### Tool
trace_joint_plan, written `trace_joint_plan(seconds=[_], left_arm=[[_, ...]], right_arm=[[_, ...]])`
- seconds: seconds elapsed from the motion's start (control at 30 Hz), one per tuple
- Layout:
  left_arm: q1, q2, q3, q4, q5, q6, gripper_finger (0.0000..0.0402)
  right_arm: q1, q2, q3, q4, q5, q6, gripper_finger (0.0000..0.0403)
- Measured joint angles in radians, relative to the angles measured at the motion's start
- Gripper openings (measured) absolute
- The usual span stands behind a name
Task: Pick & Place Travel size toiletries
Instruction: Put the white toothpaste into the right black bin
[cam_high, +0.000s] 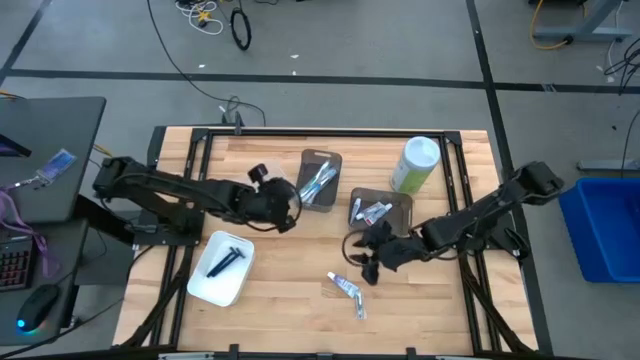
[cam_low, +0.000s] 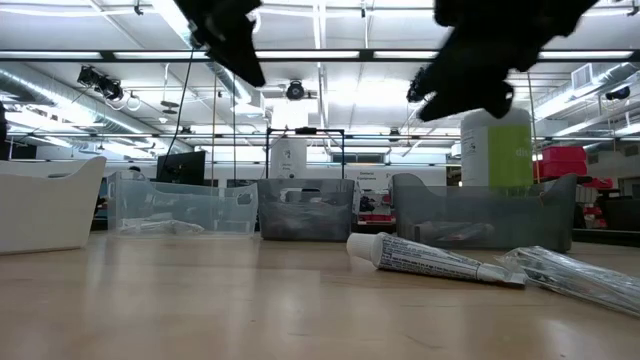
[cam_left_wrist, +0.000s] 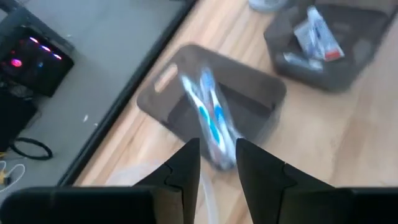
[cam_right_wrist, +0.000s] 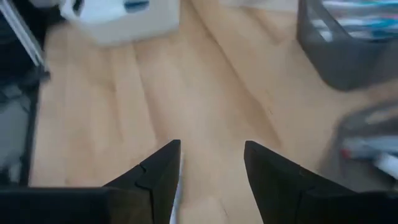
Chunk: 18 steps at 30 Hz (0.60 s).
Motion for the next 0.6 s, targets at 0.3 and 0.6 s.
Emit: trace_joint_plan(seconds=[0.3,0.6], left_arm=[[0.037,-0.002,-0.001,-0.053,0.052,-0.053,0.0111],[0.195,-0.099,-0.001,-0.043,0.116,0.043,0.0111]], right_arm=[[-0.010,0.086,0.003,0.484,-0.120,-0.280,0.0203],[0.015,0.114,0.257,0.203,-0.064,-0.447,0.0217]])
